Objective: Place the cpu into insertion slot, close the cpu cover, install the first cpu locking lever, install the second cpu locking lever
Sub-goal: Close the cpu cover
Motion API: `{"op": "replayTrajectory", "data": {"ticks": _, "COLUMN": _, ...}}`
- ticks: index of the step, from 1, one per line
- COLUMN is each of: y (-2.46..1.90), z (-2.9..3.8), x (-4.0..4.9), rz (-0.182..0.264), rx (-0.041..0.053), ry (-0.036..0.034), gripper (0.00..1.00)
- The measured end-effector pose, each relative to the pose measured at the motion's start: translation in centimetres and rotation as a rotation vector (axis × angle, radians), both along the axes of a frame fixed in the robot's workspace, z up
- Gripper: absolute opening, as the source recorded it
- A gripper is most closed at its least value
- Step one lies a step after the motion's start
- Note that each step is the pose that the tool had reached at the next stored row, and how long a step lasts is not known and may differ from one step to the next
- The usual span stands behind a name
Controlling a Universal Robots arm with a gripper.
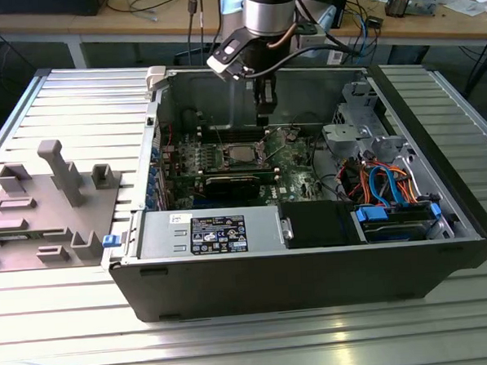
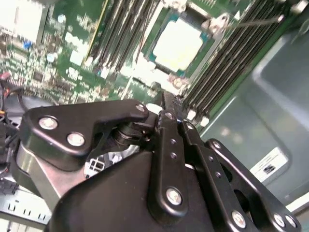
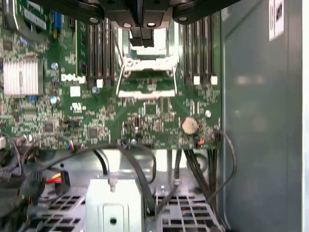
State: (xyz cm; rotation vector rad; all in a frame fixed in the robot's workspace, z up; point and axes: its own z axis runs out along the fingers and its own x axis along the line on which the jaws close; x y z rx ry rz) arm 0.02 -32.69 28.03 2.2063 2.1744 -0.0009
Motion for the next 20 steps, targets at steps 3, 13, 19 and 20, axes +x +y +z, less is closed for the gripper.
{"op": "replayTrajectory", "data": {"ticks": 3, "y": 0.01, "z": -0.04, "x": 1.46, "rz": 0.000, "rx": 0.0000, "ry": 0.0027, "gripper": 0.11}}
{"op": "replayTrajectory", "data": {"ticks": 13, "y": 0.01, "z": -0.68, "x": 4.66, "rz": 0.000, "rx": 0.0000, "ry": 0.0115, "gripper": 0.11}}
{"op": "replayTrajectory", "data": {"ticks": 19, "y": 0.01, "z": -1.86, "x": 6.71, "rz": 0.000, "rx": 0.0000, "ry": 0.0173, "gripper": 0.11}}
{"op": "replayTrajectory", "data": {"ticks": 20, "y": 0.01, "z": -2.09, "x": 6.76, "rz": 0.000, "rx": 0.0001, "ry": 0.0175, "gripper": 0.11}}
